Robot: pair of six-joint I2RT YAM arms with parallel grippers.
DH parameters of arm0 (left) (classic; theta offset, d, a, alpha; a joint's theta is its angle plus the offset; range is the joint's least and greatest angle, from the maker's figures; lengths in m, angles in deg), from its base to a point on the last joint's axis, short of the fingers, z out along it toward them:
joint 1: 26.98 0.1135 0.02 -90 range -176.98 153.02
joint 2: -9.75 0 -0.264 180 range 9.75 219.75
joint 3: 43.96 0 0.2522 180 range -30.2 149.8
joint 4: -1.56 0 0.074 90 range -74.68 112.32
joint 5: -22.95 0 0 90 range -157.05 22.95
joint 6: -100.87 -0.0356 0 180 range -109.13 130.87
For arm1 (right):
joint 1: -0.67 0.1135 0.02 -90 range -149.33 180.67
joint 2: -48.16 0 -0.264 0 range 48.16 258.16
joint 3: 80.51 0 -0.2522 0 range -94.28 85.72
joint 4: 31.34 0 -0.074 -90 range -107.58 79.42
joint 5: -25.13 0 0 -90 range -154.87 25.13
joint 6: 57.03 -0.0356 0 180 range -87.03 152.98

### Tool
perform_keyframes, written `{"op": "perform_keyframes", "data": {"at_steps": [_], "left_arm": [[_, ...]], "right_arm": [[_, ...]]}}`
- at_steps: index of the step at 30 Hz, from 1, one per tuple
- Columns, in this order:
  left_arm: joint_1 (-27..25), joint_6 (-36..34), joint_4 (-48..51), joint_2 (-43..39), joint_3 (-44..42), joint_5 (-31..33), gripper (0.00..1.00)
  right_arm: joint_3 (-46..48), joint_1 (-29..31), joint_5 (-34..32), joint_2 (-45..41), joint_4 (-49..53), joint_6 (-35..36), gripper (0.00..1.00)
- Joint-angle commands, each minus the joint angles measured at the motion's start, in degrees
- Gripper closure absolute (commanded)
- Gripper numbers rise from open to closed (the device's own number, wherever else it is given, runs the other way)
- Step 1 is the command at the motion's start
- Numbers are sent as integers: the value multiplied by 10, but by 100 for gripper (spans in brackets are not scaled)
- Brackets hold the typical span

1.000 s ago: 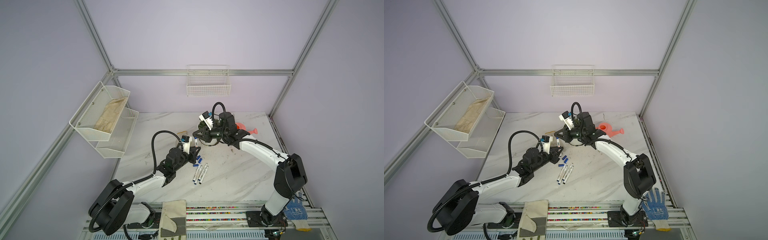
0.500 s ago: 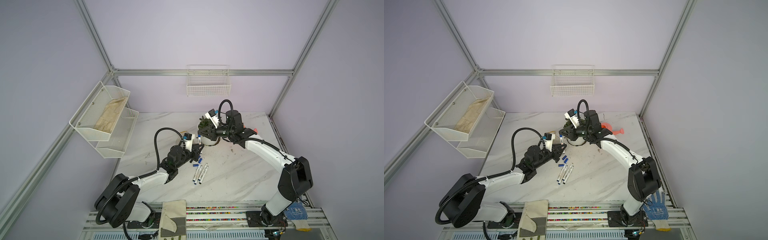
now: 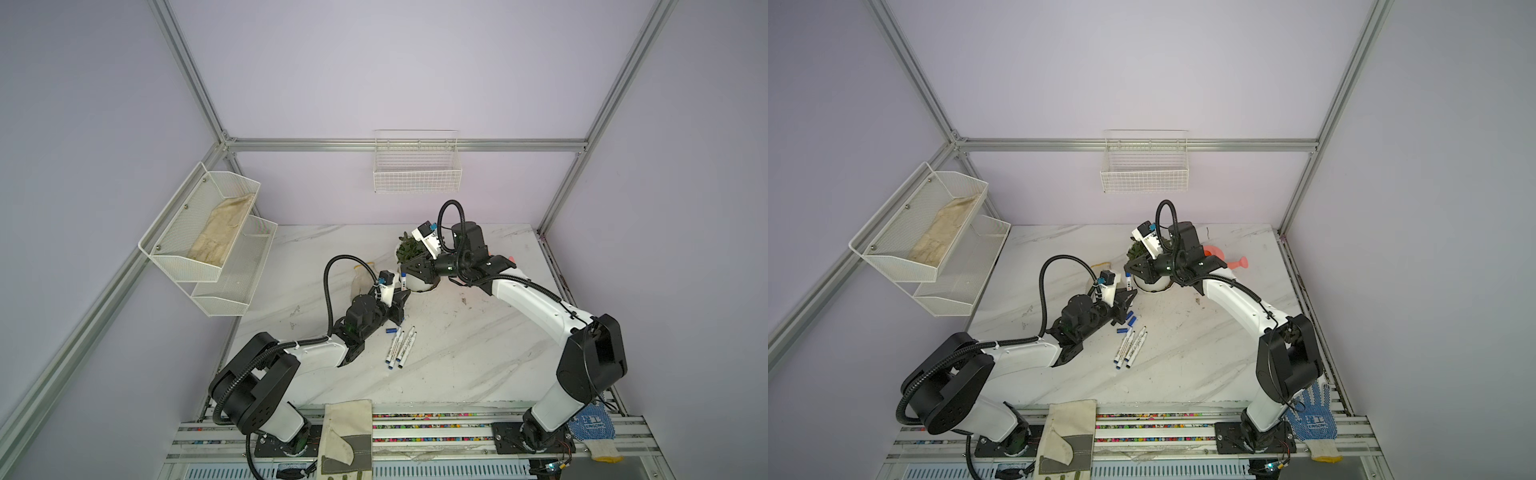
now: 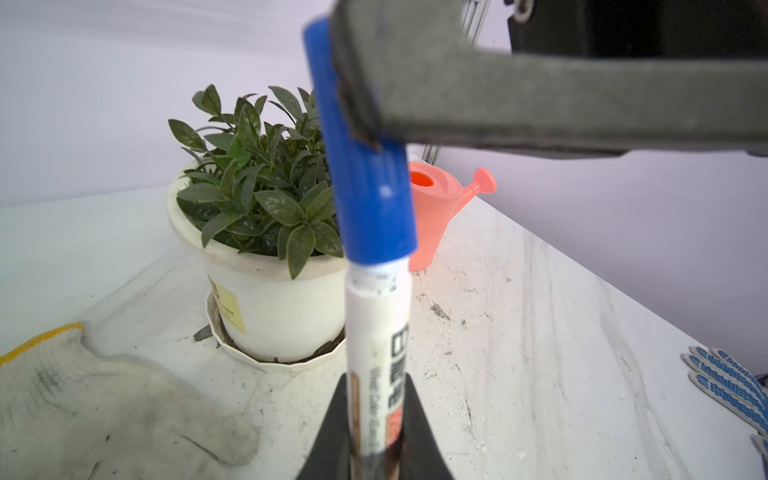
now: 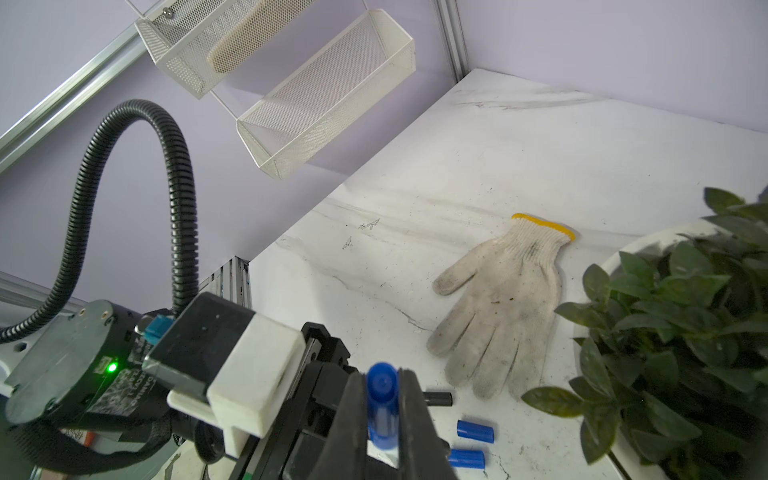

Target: Insert the pens into the pen caps

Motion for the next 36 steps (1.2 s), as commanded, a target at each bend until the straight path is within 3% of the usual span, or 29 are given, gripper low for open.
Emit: {"op": "perform_keyframes", "data": {"at_steps": [1,14,22,25,30,36], "left_arm": [[3,-12,-122,-7,55,64,100],[-7,-93,-103,-23,44,93,100],[-15,-101,-108,-20,47,89,100],[-18,-103,-112,-16,49,87,100],[-23,-108,-111,-11,50,84,100],[-29,-108,-102,-5,44,88,100]], "right_arm": [[-7,4,24,-20,66,12,87],[-15,-9,26,-40,86,31,90],[1,-8,29,-44,94,35,88],[-3,-8,13,-47,93,34,81],[-17,-10,-43,-58,80,32,56],[-24,-12,-84,-82,58,32,51]]}}
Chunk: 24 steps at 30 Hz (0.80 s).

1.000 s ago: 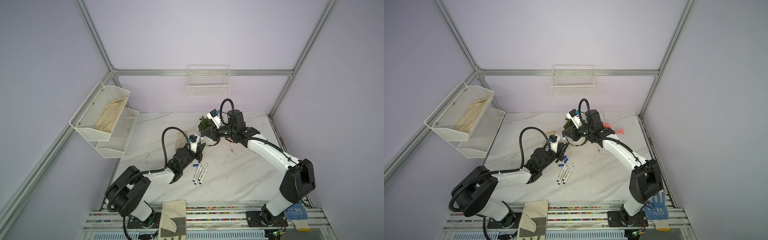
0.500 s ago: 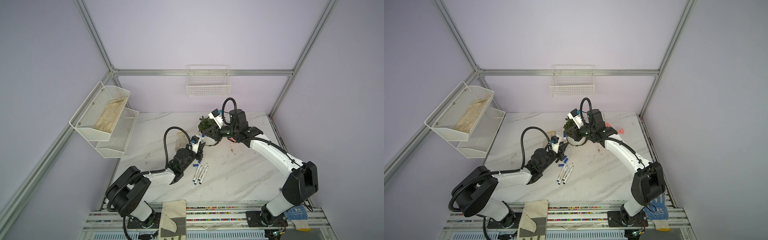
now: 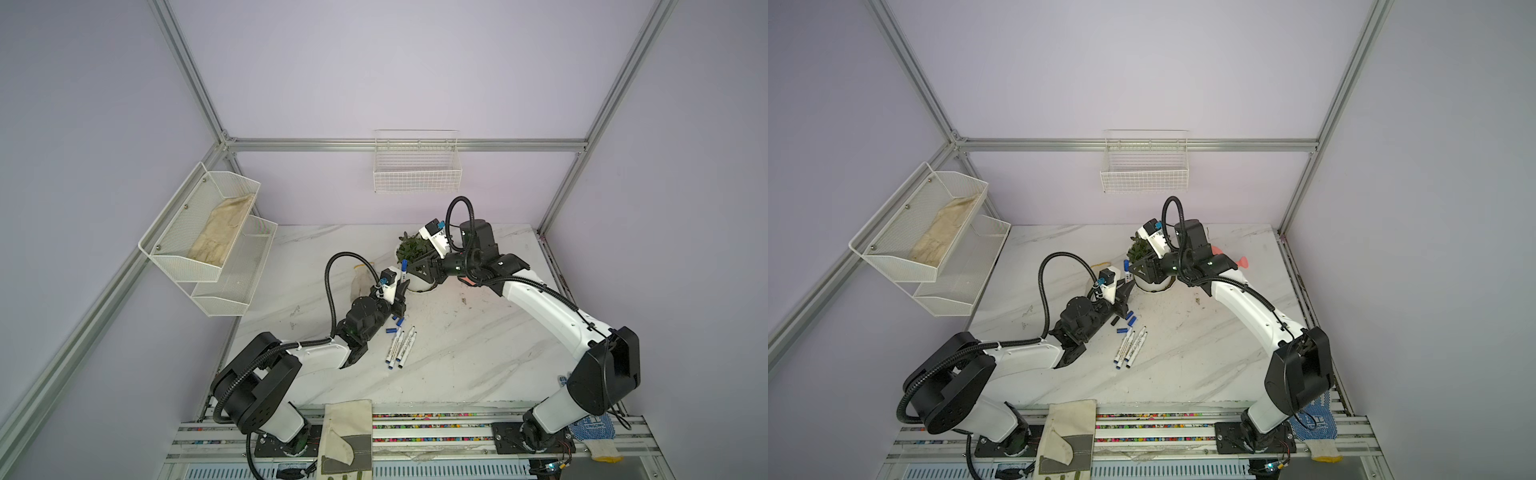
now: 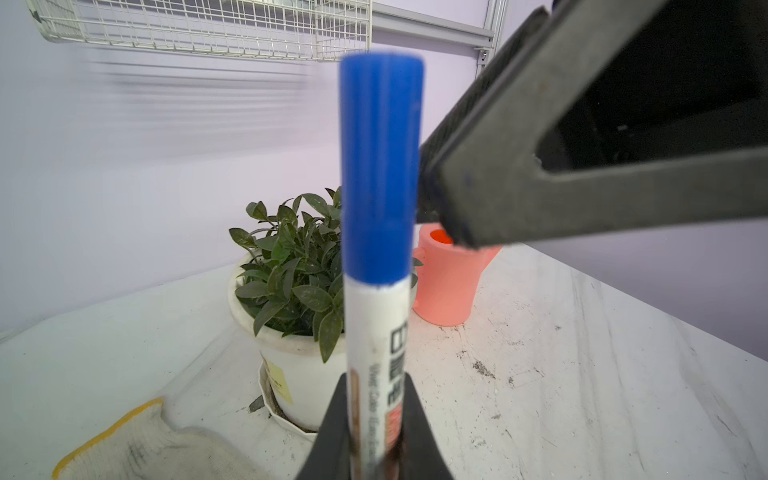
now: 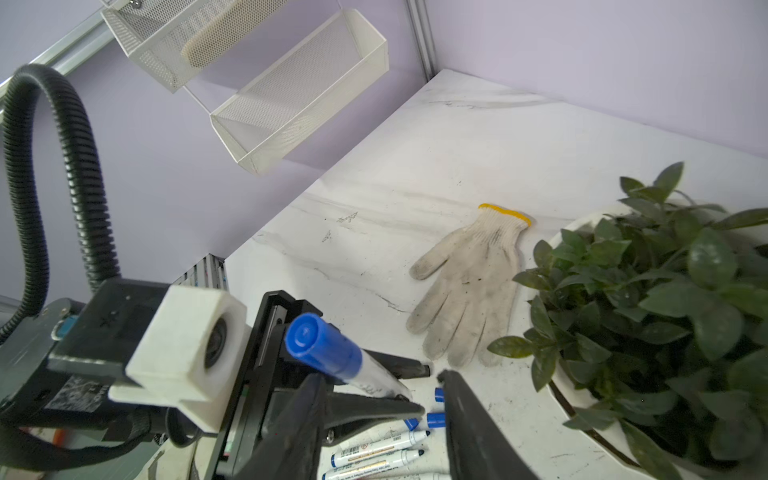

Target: Insert the pens into the pen caps

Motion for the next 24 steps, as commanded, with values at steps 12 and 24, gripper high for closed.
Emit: {"op": "perform_keyframes", "data": {"at_steps": [12,24], "left_arm": [[-16,-12,-17,1,46,-2,100],[-20,-7,-17,2,49,1,100]], "right_arm": [[-27,16,-5,-5,-78,-45,54],[-16,30,1,4,-42,-27,65]]}}
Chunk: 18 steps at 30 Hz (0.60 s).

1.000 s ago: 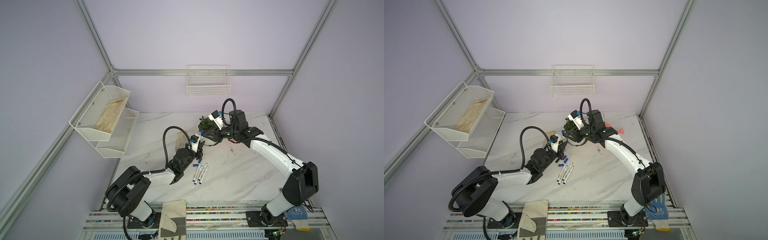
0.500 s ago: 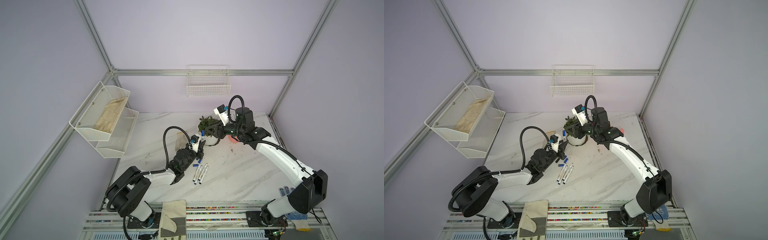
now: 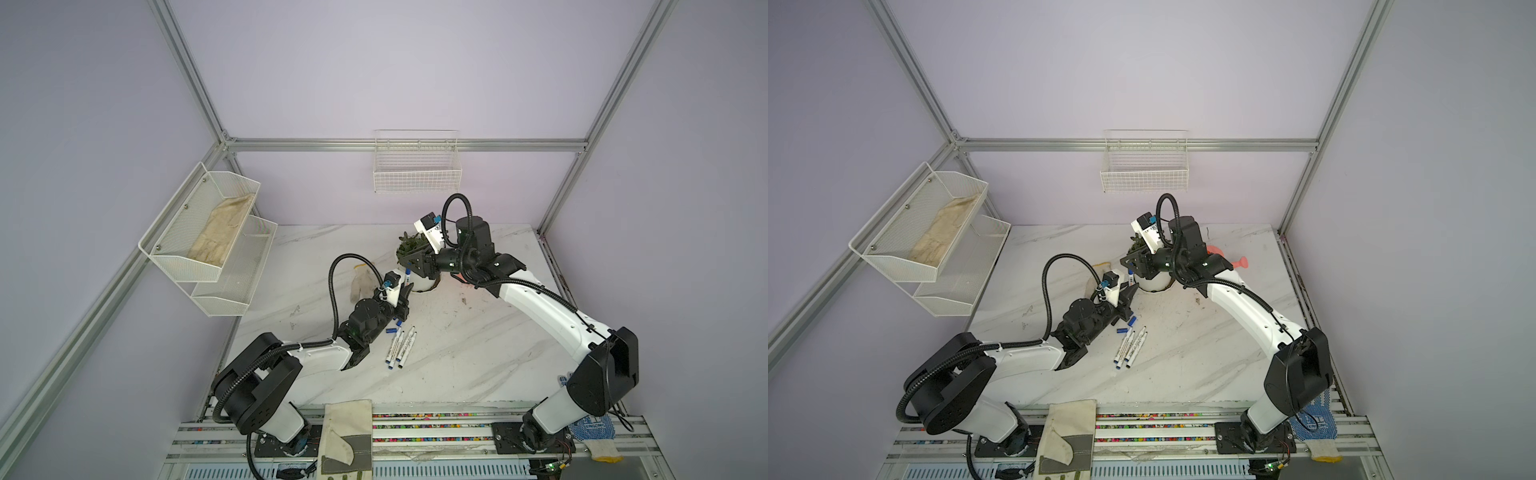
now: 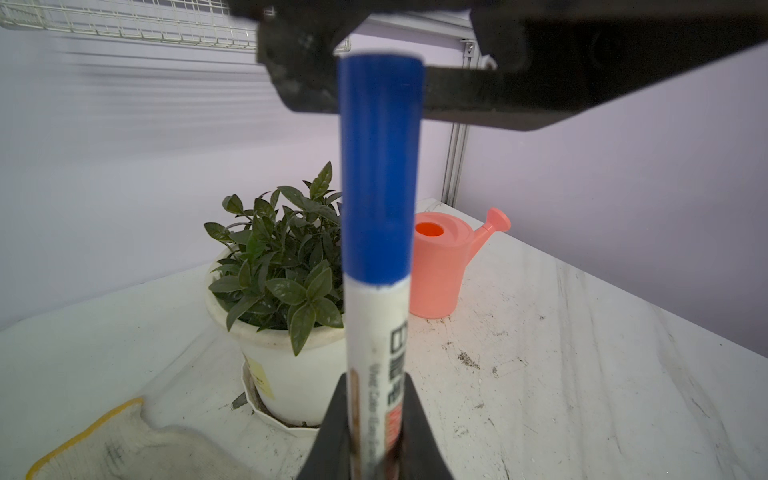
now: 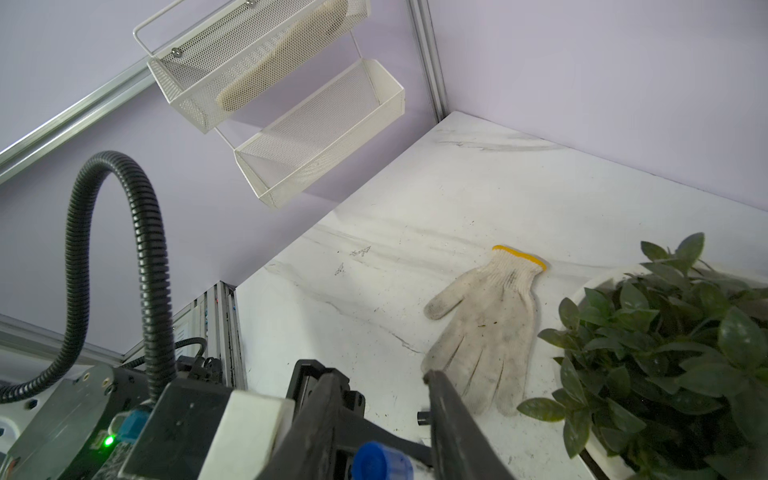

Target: Insert the pens into the pen caps

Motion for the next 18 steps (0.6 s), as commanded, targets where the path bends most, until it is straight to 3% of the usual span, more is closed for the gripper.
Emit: {"op": "perform_keyframes", "data": {"at_steps": [1,5,13,18], "left_arm": [[-4,-7,-25,1,50,2,100],[-4,-3,-25,-4,53,4,100],[-3,17,-22,-17,71,6,100],[23,96,-87,-27,78,-20,100]], "right_arm": [[2,2,8,-6,13,13,66],[8,2,7,-5,28,18,71],[28,1,20,-6,28,16,91],[29,-12,53,5,55,21,92]]}}
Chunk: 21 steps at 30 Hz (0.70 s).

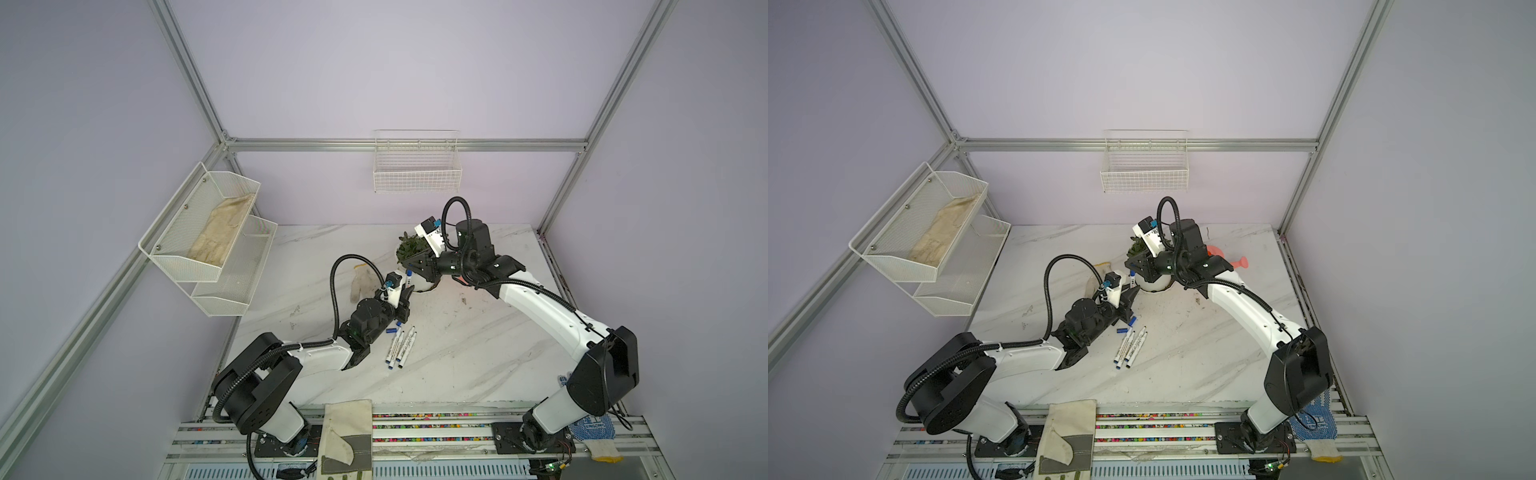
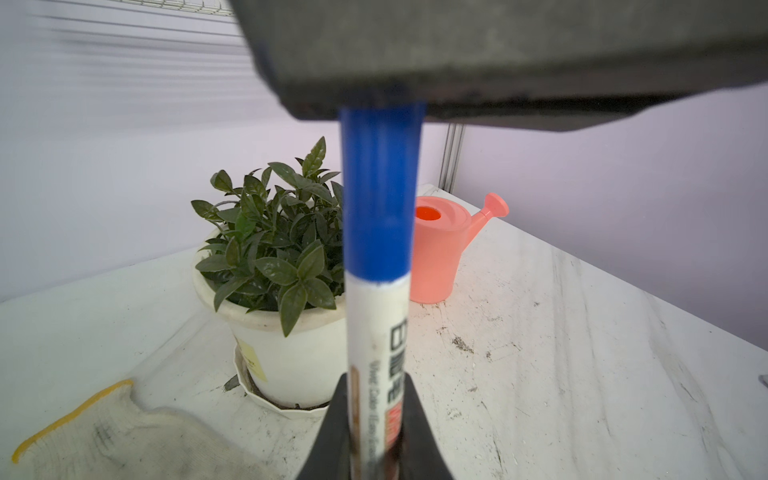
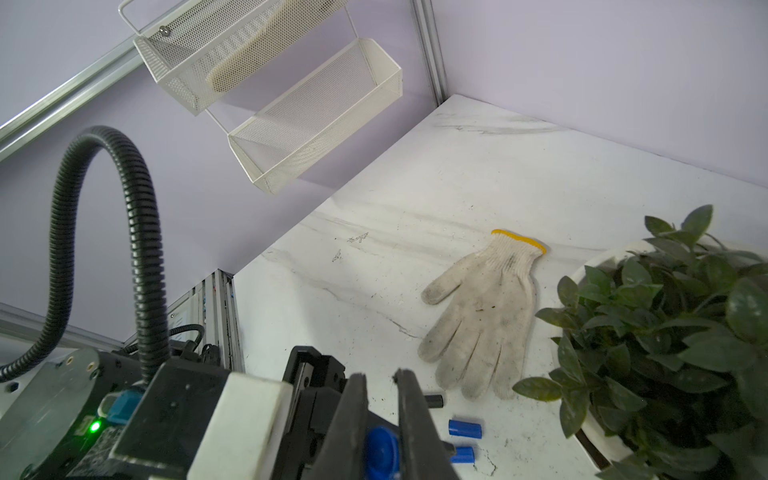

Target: Insert the pens into the pen caps

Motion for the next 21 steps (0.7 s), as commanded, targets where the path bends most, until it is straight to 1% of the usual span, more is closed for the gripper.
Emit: {"op": "perform_keyframes", "data": {"at_steps": [1,4,6,8,9,10,12,14,17,19,21], "left_arm": [[30,80,-120,-30,77,-25,100],[74,173,-171,-29,92,-93,100],[111,251,-233,-18,107,-141,100],[140,314,-263,-6,126,-165,100],[150,332,-262,-4,134,-165,100],[154,334,-261,-4,138,-160,100],[157,311,-231,-13,140,-136,100],[156,278,-151,-28,148,-115,100],[153,260,-16,-50,168,-66,100],[142,247,46,-59,180,-26,100],[129,224,77,-59,183,2,100]], "right_arm": [[9,-9,41,10,59,9,92],[6,-18,63,17,80,12,92],[6,-22,77,19,87,11,92],[8,-24,86,19,93,9,93],[8,-24,89,20,100,11,93],[9,-25,91,20,106,13,93],[16,-24,88,15,114,19,93],[21,-24,70,13,126,32,93],[32,-24,33,12,132,38,93],[34,-21,16,16,137,36,95],[37,-17,9,16,140,41,96]]}}
